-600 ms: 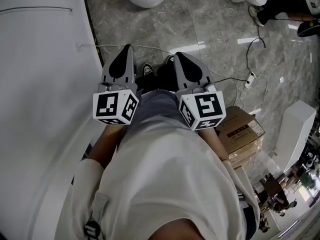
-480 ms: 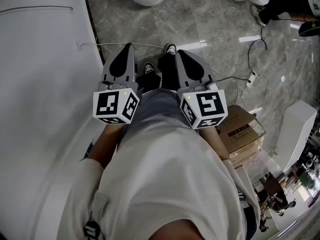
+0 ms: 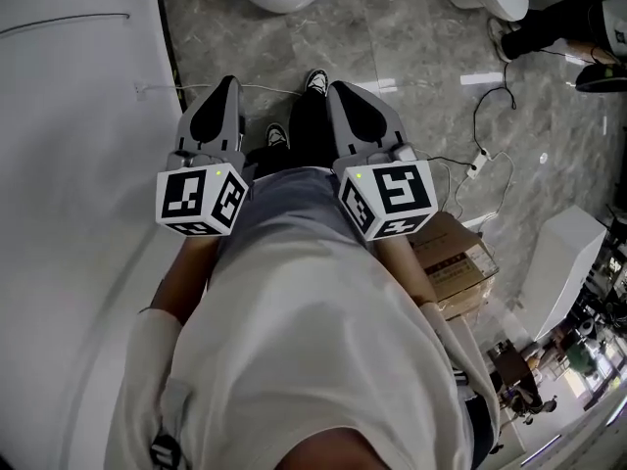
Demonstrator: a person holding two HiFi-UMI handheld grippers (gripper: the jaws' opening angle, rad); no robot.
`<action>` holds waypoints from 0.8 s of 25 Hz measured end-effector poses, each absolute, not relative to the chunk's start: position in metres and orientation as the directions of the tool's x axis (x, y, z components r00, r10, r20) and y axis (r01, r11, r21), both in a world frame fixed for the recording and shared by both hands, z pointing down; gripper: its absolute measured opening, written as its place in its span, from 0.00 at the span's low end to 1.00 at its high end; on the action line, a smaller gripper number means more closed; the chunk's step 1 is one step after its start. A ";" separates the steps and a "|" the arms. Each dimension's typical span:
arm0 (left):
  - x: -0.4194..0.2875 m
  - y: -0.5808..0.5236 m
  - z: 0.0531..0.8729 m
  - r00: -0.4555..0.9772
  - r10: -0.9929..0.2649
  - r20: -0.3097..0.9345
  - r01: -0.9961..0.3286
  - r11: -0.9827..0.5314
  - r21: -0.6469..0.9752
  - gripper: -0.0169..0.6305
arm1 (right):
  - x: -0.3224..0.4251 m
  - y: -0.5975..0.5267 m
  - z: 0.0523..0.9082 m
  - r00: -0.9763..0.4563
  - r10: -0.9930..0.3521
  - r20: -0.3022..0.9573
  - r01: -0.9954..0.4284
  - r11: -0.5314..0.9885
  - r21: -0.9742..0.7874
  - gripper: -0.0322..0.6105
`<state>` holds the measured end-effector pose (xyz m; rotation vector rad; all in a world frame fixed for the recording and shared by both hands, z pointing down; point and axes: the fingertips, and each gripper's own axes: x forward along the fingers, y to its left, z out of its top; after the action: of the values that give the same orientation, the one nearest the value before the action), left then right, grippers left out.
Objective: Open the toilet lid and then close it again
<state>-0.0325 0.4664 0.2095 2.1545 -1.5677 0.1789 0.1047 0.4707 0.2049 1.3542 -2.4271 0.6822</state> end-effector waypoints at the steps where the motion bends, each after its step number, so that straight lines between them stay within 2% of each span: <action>1: -0.030 0.459 0.210 0.334 -0.867 0.369 -0.928 -0.234 0.291 0.04 | 0.108 0.463 0.207 -0.525 -0.718 0.457 -0.851 0.453 -0.265 0.07; 20: 0.041 0.308 0.209 0.254 -0.877 0.408 -0.955 -0.161 0.250 0.04 | 0.179 0.296 0.220 -0.619 -0.652 0.438 -0.785 0.518 -0.338 0.07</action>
<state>0.0406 0.3075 0.2090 2.0806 -1.6617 0.2313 0.1786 0.2961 0.2200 1.2127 -2.5054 0.7523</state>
